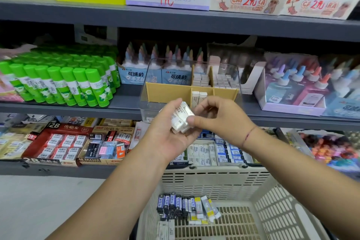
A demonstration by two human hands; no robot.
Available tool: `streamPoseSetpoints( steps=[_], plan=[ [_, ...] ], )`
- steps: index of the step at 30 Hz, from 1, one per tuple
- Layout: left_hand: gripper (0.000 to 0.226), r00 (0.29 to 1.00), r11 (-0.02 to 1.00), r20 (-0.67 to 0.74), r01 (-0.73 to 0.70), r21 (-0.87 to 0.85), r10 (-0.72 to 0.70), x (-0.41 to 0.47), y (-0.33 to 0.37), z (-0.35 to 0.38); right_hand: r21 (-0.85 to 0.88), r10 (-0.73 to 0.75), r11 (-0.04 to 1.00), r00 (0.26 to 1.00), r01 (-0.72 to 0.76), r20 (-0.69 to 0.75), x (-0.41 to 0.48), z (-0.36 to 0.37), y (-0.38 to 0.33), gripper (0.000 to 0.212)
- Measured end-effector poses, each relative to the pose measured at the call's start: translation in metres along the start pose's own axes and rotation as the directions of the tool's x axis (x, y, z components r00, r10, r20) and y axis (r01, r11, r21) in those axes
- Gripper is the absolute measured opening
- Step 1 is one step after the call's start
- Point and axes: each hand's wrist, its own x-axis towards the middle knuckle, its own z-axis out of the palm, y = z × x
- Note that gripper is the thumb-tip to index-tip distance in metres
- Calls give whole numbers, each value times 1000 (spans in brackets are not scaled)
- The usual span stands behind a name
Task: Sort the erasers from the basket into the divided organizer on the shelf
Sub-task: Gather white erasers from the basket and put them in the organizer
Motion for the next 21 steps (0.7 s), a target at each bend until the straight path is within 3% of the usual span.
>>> streamPoseSetpoints(
  steps=[4, 9, 12, 17, 21],
  plan=[
    [36, 995, 1000, 94, 17, -11, -16, -3, -3, 4, -86, -57, 995, 994, 49, -96, 1, 5, 3, 28],
    [50, 981, 1000, 194, 18, 12, -20, -2, -5, 1, -110, -58, 991, 988, 74, 147, 7, -7, -1, 57],
    [55, 977, 1000, 210, 24, 13, -26, -1, -6, 0, -193, -73, 974, 972, 118, 224, 10, -17, -5, 51],
    [48, 986, 999, 164, 34, -36, -28, -1, -5, 1, 6, -126, 992, 988, 126, 92, 8, -13, -5, 33],
    [37, 1000, 995, 2, 21, -95, -21, 0, -1, -1, 404, 5, 915, 999, -20, 39, 17, -29, -7, 12]
  ],
)
